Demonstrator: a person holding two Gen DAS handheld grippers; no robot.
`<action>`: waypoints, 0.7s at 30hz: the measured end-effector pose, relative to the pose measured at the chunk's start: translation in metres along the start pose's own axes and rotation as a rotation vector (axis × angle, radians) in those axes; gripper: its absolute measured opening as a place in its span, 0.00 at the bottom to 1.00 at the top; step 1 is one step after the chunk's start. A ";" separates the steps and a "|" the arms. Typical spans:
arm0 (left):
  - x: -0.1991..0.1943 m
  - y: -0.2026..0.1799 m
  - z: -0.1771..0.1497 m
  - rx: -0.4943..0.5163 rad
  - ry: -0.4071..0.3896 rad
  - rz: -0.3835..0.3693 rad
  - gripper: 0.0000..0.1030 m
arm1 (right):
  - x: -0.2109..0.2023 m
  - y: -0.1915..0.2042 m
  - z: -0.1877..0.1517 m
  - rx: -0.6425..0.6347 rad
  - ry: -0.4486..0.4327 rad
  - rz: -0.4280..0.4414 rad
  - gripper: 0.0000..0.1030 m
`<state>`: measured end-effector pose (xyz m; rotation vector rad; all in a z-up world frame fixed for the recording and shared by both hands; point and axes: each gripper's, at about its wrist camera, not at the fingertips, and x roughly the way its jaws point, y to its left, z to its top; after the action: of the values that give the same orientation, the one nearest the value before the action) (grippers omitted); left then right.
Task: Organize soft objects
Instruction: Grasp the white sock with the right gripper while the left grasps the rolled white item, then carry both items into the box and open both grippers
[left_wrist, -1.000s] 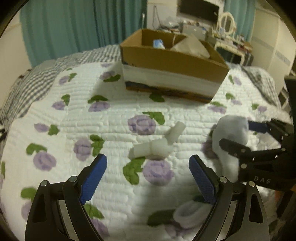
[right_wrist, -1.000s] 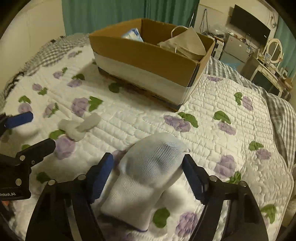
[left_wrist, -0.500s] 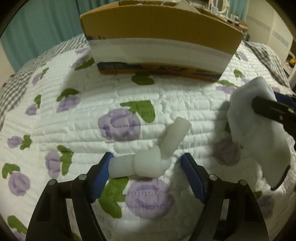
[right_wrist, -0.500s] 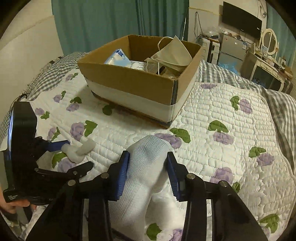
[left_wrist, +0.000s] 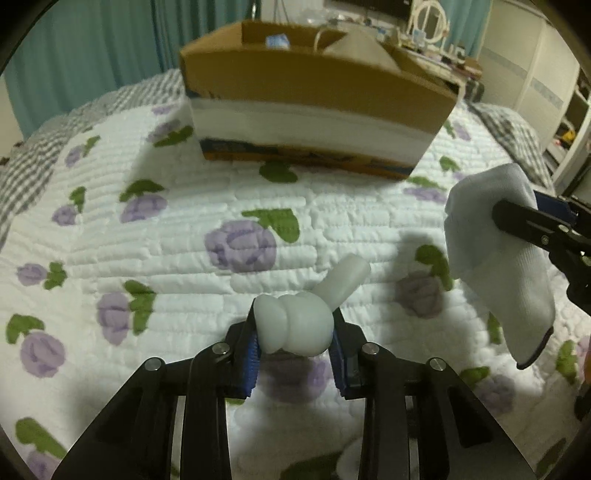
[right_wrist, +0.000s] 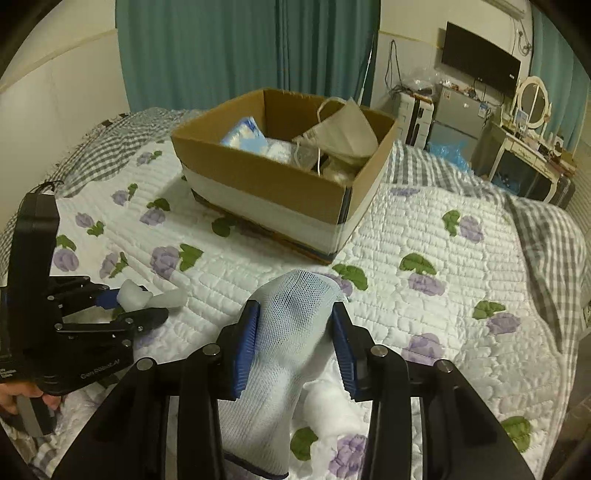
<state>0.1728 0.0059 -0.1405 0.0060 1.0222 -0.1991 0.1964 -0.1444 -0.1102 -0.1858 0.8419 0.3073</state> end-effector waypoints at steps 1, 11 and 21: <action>-0.010 0.001 0.001 -0.007 -0.016 -0.007 0.30 | -0.004 0.002 0.002 -0.003 -0.007 -0.002 0.37; -0.088 -0.006 0.030 0.031 -0.172 -0.006 0.30 | -0.070 0.017 0.031 -0.046 -0.124 -0.029 0.37; -0.137 -0.003 0.086 0.064 -0.317 0.015 0.30 | -0.105 0.006 0.102 -0.038 -0.237 -0.016 0.37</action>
<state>0.1763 0.0168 0.0210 0.0396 0.6993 -0.2114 0.2002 -0.1302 0.0360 -0.1871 0.6001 0.3234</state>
